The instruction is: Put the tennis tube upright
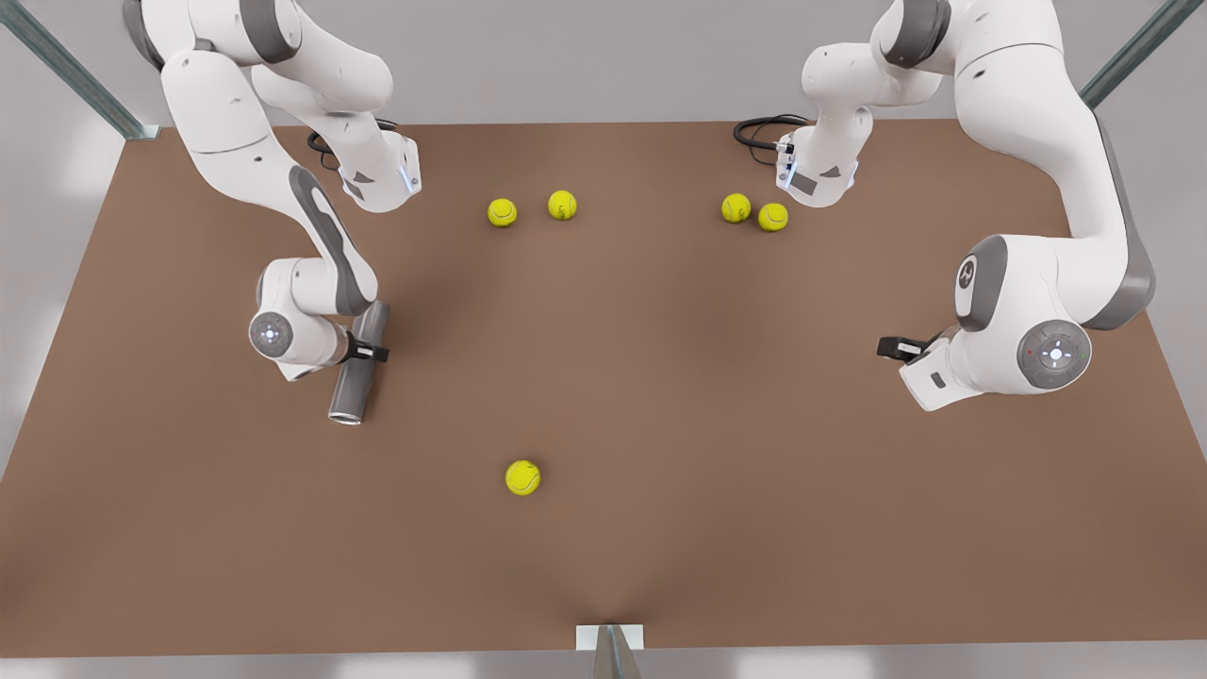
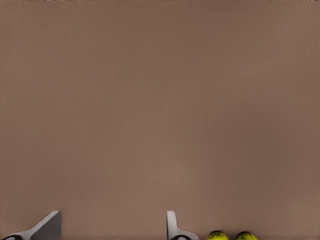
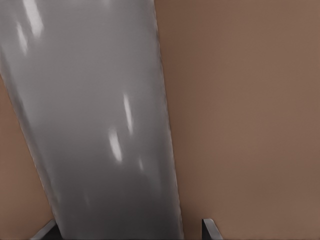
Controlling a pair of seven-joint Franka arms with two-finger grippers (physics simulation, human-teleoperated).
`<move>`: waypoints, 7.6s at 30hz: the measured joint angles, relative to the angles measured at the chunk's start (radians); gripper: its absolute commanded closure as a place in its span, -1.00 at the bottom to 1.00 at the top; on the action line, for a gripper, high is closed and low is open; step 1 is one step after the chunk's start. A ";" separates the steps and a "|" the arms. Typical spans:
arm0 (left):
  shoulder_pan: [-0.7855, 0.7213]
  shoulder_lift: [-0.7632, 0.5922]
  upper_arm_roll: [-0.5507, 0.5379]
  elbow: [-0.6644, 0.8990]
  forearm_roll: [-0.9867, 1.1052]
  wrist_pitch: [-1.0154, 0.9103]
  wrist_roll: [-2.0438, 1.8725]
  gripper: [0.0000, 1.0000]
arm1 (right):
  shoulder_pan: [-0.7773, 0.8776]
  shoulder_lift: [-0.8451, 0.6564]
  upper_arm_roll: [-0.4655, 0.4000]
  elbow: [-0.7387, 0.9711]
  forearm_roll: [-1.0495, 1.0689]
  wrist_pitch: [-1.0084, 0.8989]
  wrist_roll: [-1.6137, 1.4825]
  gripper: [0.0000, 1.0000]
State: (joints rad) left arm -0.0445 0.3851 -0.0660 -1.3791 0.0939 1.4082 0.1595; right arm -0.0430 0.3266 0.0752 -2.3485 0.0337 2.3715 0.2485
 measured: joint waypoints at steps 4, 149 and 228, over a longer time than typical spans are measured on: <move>0.000 0.000 0.000 0.000 0.000 0.000 0.000 -1.00 | -0.003 0.006 0.000 0.001 0.000 0.000 0.000 -1.00; -0.060 0.673 -0.166 0.061 -1.191 0.265 0.448 -1.00 | 0.252 0.009 -0.195 1.014 -0.078 -0.925 -0.046 -1.00; -0.097 0.653 -0.152 0.066 -1.173 0.217 0.422 0.57 | 0.186 -0.002 -0.195 1.086 -0.022 -0.921 -0.041 -1.00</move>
State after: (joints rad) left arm -0.1411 1.0378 -0.2179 -1.3131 -1.0788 1.6254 0.5813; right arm 0.1427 0.3246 -0.1195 -1.2625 0.0116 1.4505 0.2072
